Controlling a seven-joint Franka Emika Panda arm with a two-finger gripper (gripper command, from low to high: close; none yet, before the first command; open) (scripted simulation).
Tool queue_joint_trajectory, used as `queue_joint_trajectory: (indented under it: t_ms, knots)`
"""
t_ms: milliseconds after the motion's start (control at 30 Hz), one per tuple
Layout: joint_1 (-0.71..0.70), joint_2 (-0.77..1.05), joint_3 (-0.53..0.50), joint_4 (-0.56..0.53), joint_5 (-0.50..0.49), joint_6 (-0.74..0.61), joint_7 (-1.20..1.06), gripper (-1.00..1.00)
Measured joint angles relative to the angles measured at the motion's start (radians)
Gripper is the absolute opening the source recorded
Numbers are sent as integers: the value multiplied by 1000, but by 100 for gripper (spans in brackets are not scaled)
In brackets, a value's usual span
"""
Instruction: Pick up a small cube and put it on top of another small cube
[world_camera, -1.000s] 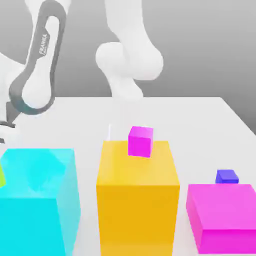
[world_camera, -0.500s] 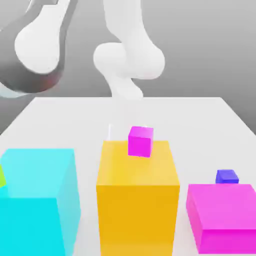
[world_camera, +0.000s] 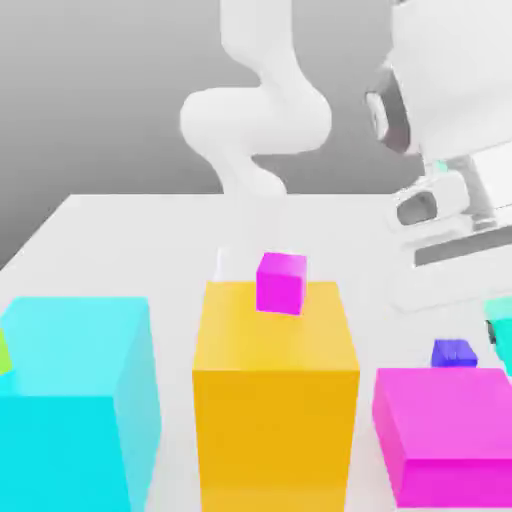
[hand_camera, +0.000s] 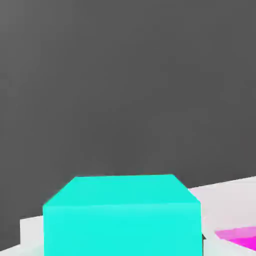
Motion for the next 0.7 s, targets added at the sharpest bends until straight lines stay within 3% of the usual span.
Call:
queue_joint_trajectory:
  t_ms: [200,700]
  knots:
    - [80,-39,162,-224,-200,-52,361,-100]
    - [28,53,172,-210,-408,-8,529,-100]
